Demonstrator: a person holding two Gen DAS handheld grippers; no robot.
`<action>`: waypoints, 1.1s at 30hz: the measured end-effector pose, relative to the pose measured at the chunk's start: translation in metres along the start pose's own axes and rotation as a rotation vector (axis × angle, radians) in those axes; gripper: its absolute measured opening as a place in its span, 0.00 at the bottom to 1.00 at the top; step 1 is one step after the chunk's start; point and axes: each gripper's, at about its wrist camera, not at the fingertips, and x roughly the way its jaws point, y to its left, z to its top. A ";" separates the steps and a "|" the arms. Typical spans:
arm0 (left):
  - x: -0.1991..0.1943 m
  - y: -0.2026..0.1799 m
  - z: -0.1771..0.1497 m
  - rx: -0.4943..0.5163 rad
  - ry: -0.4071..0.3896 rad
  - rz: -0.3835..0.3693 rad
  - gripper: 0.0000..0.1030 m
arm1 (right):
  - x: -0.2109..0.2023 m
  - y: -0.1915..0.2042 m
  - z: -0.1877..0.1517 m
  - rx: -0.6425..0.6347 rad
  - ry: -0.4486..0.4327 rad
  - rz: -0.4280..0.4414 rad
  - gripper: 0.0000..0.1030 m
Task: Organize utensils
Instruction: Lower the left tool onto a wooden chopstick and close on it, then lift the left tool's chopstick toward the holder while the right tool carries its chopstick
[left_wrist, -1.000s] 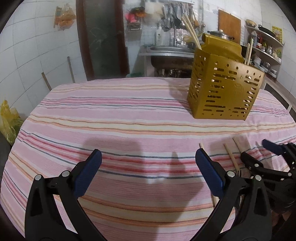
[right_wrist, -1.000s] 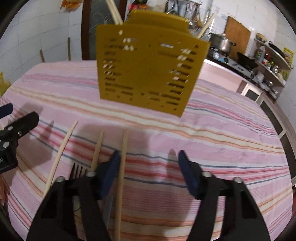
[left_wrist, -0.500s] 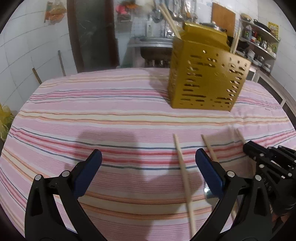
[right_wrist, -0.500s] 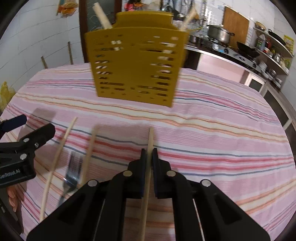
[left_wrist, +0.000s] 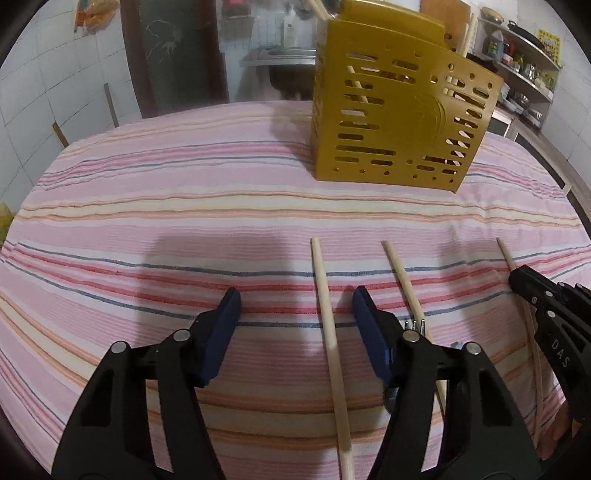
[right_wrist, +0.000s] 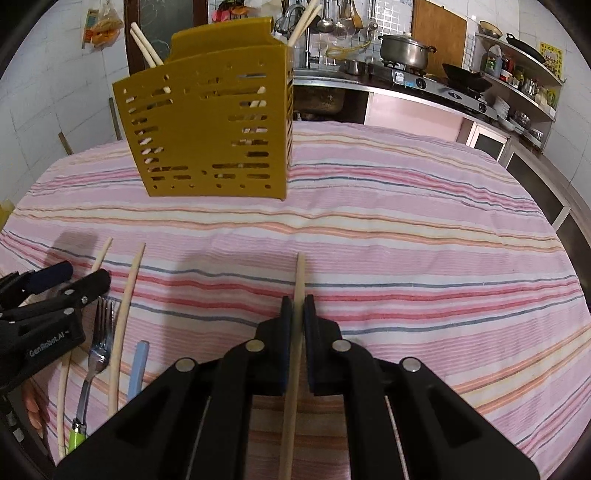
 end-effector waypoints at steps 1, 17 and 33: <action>0.000 -0.001 0.000 0.002 0.001 0.001 0.57 | 0.001 0.001 0.001 0.004 0.009 0.001 0.07; -0.005 -0.009 0.000 0.015 -0.001 -0.005 0.18 | 0.007 -0.008 0.004 0.040 0.021 0.043 0.07; -0.009 -0.003 0.001 0.008 -0.033 -0.027 0.06 | -0.005 -0.008 0.003 0.067 -0.040 0.048 0.06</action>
